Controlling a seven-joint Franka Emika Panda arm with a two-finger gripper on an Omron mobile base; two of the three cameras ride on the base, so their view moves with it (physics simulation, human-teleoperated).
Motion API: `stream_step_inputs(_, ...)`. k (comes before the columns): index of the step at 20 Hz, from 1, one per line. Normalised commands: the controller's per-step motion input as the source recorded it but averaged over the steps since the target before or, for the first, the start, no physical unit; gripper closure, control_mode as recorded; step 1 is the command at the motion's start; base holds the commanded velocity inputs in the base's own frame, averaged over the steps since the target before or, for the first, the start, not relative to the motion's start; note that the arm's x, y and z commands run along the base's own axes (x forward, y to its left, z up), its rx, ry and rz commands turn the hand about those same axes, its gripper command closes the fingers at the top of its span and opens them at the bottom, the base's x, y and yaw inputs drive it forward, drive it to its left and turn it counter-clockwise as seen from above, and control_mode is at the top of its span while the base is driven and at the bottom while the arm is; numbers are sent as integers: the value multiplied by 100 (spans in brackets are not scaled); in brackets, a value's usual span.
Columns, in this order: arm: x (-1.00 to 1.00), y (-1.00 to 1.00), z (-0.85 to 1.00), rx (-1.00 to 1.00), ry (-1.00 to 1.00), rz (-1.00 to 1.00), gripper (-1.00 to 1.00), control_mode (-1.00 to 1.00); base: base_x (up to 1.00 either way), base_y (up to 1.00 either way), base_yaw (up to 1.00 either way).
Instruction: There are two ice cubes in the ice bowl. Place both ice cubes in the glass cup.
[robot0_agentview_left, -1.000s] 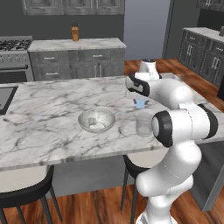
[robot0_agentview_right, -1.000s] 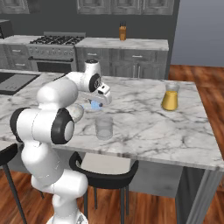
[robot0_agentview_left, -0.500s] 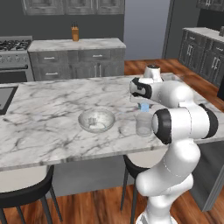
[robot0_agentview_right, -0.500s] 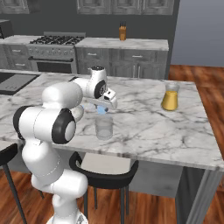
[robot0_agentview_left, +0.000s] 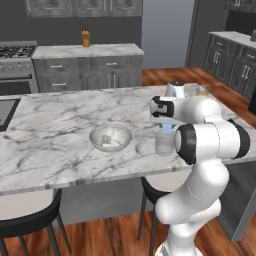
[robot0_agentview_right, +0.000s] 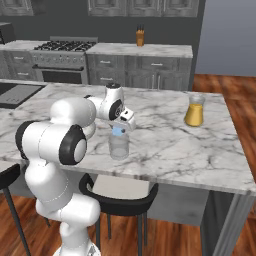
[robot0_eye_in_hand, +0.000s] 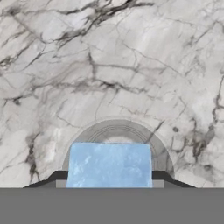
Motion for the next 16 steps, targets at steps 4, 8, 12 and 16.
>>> stream_step_inputs(4, 0, 0, 0, 0, 0, 0, 100, -100, 0, 0, 0)
stream_step_inputs(8, 0, 0, 0, 0, 0, 0, 100, -100, 0, 0, 0)
stream_step_inputs(12, 0, 0, 0, 0, 0, 0, 100, -100, 0, 0, 0)
stream_step_inputs(16, 0, 0, 0, 1, 0, 0, 100, -100, 0, 0, 0)
